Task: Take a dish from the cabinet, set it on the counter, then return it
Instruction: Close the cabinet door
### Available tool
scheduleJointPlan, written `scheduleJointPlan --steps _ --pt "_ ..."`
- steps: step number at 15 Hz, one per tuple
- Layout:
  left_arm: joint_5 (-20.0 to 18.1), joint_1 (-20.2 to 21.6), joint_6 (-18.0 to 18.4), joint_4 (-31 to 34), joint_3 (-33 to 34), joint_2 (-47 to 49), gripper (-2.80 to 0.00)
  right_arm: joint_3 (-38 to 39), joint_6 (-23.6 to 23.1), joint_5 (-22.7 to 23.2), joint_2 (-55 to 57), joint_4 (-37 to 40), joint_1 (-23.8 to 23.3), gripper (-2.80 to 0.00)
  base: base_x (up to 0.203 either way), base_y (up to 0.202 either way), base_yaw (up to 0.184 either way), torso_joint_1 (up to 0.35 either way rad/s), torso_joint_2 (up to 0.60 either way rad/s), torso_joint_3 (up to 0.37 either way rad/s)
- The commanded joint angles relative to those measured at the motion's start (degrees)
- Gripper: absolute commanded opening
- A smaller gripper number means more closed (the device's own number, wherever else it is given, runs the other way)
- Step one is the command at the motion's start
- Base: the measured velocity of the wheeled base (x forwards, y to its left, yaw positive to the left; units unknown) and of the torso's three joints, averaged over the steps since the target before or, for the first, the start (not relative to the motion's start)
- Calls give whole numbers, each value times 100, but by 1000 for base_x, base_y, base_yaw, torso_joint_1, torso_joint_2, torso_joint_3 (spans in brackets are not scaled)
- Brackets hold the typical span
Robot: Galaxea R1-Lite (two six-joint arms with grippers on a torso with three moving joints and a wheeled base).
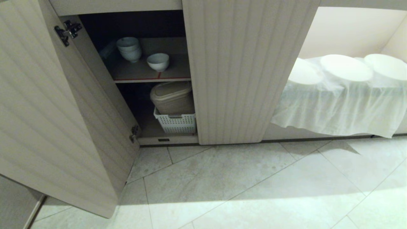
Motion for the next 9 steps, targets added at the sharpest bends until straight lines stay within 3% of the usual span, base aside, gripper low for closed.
scheduleJointPlan --steps 1,9 --pt "-1 4 -1 -1 0 0 -280 0 0 -1 0 0 0 -280 0 0 0 0 0 0" --pt "16 4 -115 -10 0 0 -280 0 0 -1 0 0 0 -280 0 0 0 0 0 0"
